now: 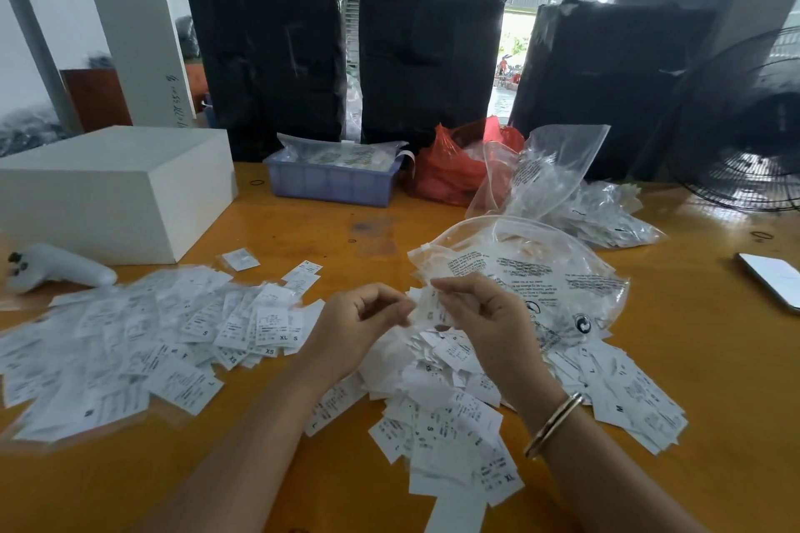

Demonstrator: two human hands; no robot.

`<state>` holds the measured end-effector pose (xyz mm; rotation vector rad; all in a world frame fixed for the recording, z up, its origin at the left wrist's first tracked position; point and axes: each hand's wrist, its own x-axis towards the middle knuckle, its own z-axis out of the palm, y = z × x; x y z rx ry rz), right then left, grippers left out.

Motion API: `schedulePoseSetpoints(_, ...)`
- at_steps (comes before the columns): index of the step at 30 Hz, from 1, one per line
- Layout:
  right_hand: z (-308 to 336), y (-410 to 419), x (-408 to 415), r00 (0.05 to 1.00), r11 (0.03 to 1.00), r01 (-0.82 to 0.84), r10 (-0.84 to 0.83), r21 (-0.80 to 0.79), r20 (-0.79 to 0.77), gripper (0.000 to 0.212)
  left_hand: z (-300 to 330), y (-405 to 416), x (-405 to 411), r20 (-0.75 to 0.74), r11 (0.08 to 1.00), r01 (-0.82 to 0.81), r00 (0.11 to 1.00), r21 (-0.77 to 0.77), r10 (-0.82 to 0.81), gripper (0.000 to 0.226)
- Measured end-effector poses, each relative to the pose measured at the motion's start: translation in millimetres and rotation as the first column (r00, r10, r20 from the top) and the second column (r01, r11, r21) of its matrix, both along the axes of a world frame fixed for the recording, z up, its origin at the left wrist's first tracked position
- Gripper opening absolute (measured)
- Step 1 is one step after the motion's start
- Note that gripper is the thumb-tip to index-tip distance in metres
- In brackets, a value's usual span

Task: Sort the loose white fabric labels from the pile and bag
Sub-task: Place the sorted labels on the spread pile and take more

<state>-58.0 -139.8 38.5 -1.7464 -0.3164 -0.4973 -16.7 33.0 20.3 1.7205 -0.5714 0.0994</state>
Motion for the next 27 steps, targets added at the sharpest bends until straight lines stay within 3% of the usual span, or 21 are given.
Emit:
schedulePoseSetpoints(3,3,-4,1,1.000,0.985,0.022,-0.025,0.173,0.018,0.032,1,0,0,-0.008,1.000,0.001,1.000,-0.016,-0.001,0.031)
schedulePoseSetpoints(5,4,-6,2,1.000,0.979,0.012,-0.016,0.203,0.019,0.032,1,0,-1,-0.012,1.000,0.008,1.000,-0.020,-0.008,0.032)
schedulePoseSetpoints(12,-1,-1,1,0.999,0.997,-0.020,0.023,0.077,-0.035,0.029,3,0,-2,0.001,1.000,0.011,1.000,-0.018,-0.011,0.027)
schedulePoseSetpoints(23,-5,-1,3,0.988,0.976,-0.100,0.074,-0.193,-0.138,0.046,-1,0,0,0.015,0.997,0.022,1.000,0.071,-0.023,0.019)
schedulePoseSetpoints(27,-6,-4,4,0.988,0.984,-0.098,0.079,-0.148,-0.131,0.043,-2,0,2,0.001,0.996,0.011,1.000,0.092,-0.011,0.016)
